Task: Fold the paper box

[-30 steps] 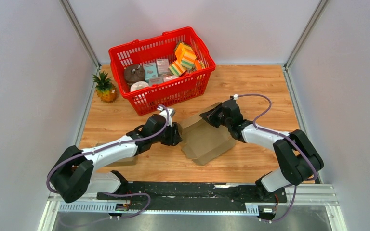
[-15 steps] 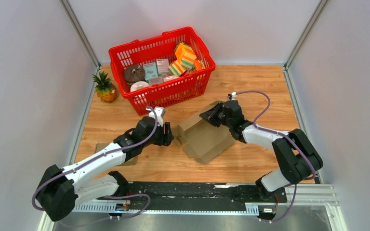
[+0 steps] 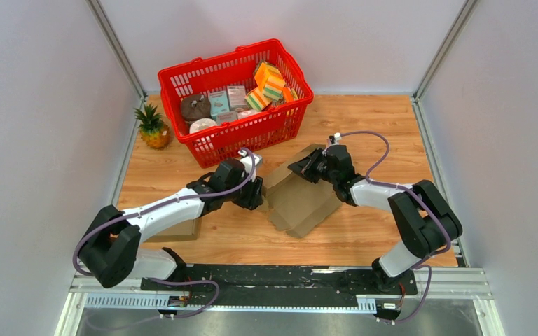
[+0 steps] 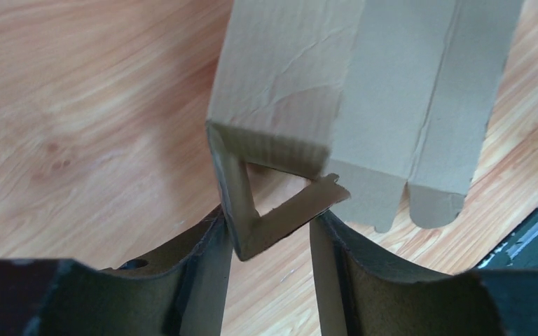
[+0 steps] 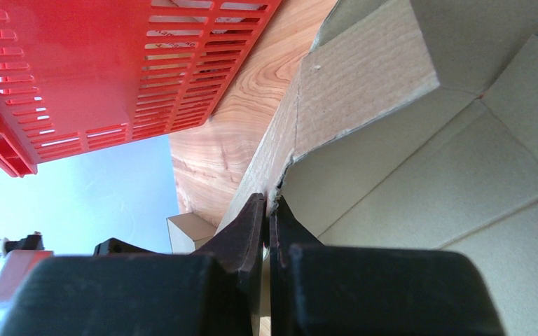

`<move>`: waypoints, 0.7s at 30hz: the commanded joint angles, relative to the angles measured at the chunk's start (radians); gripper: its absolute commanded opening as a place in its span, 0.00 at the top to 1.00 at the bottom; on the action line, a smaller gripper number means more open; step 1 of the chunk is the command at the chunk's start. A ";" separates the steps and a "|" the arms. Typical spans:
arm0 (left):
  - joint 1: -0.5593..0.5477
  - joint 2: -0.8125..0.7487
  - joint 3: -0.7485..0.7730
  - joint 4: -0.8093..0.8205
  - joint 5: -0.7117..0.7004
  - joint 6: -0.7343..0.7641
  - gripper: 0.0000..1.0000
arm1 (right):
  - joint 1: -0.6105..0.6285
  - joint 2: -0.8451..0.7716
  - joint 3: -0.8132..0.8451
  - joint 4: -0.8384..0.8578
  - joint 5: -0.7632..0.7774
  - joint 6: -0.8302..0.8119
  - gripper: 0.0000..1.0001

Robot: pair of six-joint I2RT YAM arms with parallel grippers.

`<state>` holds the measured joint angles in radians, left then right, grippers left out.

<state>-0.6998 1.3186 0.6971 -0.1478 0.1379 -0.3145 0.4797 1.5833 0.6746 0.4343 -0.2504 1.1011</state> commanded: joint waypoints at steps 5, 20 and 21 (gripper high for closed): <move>-0.053 0.062 0.053 0.200 0.074 0.011 0.54 | 0.000 0.003 -0.033 0.021 -0.006 -0.033 0.96; -0.207 0.047 0.078 0.044 -0.385 -0.118 0.51 | -0.001 -0.046 -0.063 -0.020 0.051 -0.027 0.96; -0.210 0.047 0.067 0.045 -0.396 -0.133 0.50 | -0.001 -0.054 -0.067 -0.028 0.060 -0.020 0.96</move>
<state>-0.8783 1.4040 0.7483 -0.0792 -0.1181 -0.3756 0.4789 1.5692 0.6453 0.4606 -0.2440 1.1046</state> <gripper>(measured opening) 0.481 0.044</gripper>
